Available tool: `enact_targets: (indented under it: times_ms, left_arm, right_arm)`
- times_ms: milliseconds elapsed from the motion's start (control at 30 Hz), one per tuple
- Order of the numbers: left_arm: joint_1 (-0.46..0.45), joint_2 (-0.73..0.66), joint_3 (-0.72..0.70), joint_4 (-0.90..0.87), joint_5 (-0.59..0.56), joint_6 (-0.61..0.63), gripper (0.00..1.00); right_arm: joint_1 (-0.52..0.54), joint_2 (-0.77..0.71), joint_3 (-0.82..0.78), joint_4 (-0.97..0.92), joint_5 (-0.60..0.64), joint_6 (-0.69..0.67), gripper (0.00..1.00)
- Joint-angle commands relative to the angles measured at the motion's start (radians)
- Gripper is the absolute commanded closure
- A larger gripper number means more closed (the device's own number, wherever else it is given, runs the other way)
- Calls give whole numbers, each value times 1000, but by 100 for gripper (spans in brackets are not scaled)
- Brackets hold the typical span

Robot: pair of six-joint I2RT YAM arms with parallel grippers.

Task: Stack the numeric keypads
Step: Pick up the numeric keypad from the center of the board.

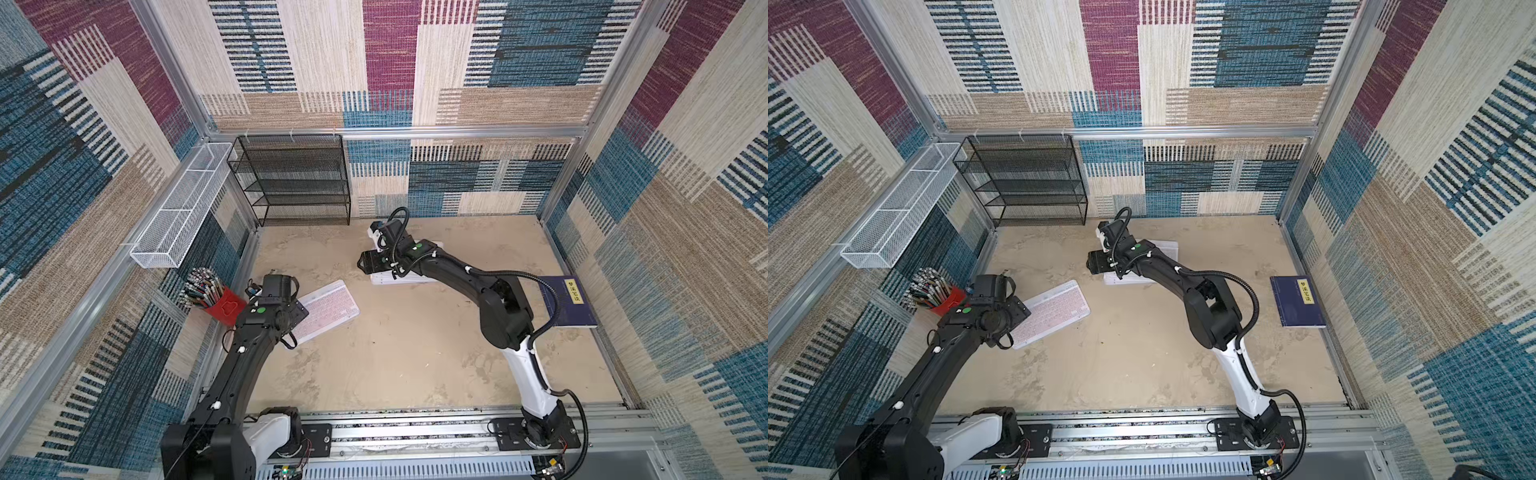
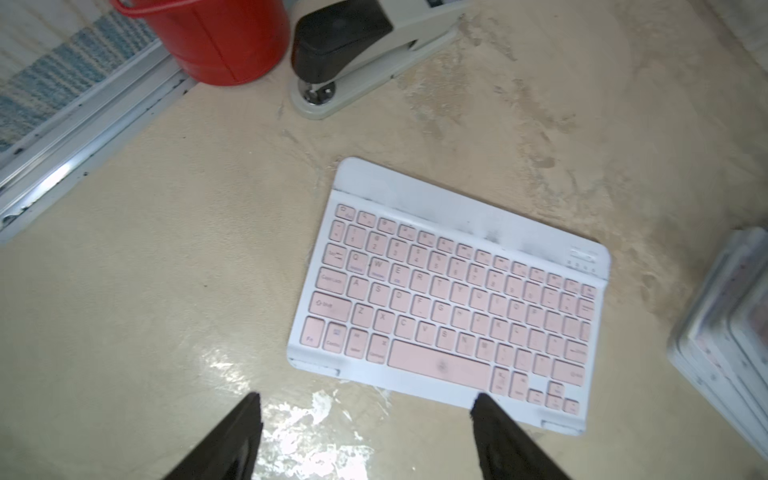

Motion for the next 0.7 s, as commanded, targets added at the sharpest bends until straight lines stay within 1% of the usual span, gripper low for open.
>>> enact_targets:
  times_ms: [0, 33, 133, 200, 267, 400, 533, 667]
  left_arm:
    - [39, 28, -21, 47, 11, 20, 18]
    - [51, 47, -26, 67, 20, 21, 17]
    - [79, 109, -29, 110, 36, 23, 17]
    - [95, 137, -29, 139, 38, 22, 17]
    - [101, 163, -26, 156, 17, 18, 17]
    - [125, 210, -8, 180, 24, 40, 17]
    - [153, 258, 0, 211, 63, 49, 18]
    - [154, 311, 17, 240, 70, 46, 18]
  right_arm:
    - [26, 42, 50, -4, -63, -7, 18]
    - [28, 57, 62, -2, -90, -5, 16]
    - [33, 115, 120, -28, -159, 1, 15]
    - [36, 141, 149, -41, -171, 1, 16]
    - [39, 158, 168, -52, -174, 7, 17]
    - [40, 208, 227, -101, -199, 14, 20]
    - [43, 228, 228, -111, -224, 28, 21]
    - [46, 236, 237, -157, -207, 43, 23]
